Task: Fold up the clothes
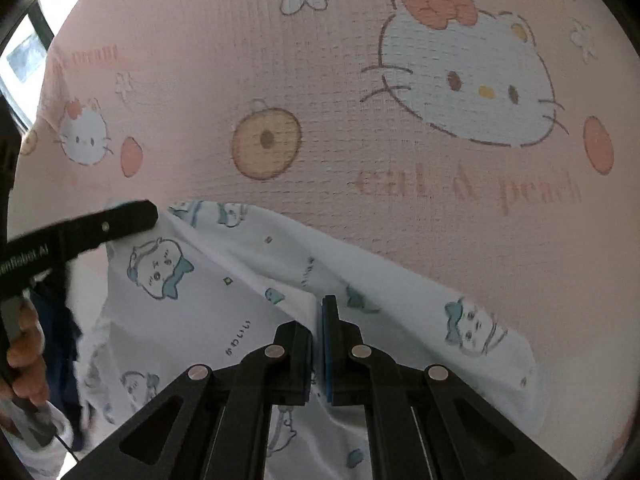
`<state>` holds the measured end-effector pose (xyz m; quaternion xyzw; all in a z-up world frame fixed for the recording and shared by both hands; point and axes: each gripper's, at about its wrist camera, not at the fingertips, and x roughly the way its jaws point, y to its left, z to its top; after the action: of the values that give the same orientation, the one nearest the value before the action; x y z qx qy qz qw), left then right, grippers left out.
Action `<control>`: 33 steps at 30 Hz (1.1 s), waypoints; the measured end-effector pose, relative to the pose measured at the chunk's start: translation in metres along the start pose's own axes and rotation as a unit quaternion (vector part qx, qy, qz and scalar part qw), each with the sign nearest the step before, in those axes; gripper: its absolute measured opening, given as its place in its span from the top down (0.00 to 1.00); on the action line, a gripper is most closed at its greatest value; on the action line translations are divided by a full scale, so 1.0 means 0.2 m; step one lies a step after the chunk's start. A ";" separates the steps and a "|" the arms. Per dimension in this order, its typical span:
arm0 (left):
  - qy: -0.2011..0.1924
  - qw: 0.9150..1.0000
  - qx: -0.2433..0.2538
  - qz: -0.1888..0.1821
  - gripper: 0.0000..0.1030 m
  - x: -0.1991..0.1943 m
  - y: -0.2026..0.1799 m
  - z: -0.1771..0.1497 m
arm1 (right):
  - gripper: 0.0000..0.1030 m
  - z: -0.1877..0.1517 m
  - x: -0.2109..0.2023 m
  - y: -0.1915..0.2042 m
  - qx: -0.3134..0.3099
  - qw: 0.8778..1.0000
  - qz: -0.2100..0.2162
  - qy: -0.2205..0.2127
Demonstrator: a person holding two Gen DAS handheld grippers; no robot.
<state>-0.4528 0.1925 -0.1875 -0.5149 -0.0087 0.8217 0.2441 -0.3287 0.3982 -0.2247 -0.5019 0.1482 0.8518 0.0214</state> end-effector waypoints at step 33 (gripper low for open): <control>0.032 0.995 -0.088 -0.017 0.43 -0.16 0.16 -0.15 | 0.23 -0.22 -0.41 -0.57 0.175 0.984 -0.005 -0.022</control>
<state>-0.4283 0.1435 -0.1835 -0.5600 -0.0816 0.7969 0.2117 -0.2292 0.5049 -0.2011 -0.4723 0.2922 0.8234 0.1163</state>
